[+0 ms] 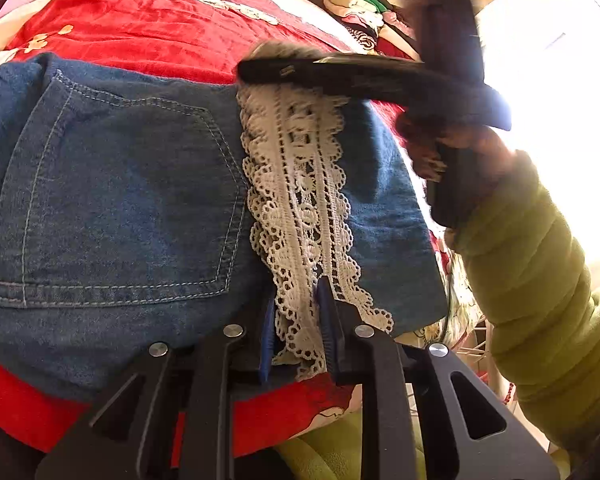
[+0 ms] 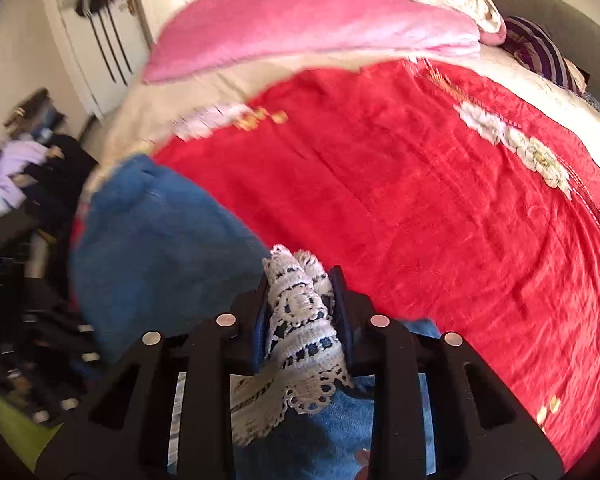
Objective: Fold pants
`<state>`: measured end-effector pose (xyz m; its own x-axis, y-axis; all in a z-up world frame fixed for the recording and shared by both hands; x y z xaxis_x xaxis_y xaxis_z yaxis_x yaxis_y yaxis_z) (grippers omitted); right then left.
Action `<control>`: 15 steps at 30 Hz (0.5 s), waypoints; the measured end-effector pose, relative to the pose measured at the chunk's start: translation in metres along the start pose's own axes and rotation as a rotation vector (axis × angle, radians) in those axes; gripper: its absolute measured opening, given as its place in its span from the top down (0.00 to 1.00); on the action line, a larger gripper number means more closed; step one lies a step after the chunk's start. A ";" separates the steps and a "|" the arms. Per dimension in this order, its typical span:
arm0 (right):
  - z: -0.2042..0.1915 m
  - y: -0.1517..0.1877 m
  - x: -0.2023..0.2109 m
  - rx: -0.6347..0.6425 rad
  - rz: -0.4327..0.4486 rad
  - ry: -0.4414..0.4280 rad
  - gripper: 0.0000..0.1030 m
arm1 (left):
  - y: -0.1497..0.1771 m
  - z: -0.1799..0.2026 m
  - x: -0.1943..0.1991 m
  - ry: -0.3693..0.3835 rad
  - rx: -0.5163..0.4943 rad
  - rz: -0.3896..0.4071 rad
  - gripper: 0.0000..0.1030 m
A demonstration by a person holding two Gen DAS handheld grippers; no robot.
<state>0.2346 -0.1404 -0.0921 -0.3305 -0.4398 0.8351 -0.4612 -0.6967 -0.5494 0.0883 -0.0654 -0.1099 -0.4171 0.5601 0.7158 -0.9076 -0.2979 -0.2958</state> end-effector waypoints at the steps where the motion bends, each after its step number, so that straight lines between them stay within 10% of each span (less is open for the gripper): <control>1: 0.003 0.001 -0.006 -0.003 -0.008 0.006 0.76 | 0.002 -0.002 0.000 -0.002 0.001 0.001 0.81; 7: 0.023 0.008 0.023 -0.106 0.085 0.073 0.43 | 0.008 -0.001 0.003 -0.006 -0.011 0.003 0.80; 15: 0.036 0.052 0.119 -0.195 0.248 0.253 0.39 | 0.010 0.005 0.009 0.006 -0.038 -0.002 0.81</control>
<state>0.2003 -0.2494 -0.0203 -0.6327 -0.4108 0.6565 -0.4814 -0.4554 -0.7489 0.0753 -0.0670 -0.1028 -0.4150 0.5658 0.7125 -0.9098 -0.2672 -0.3177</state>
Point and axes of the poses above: each gripper's, at about its wrist camera, not at the fingertips, and x roughly against the way its jaws point, z to its right, y to its underside, the point moved 5 cm from there along -x, roughly the way its jaws point, and after that the axes turned 15 degrees about x, right-handed, at the moved point
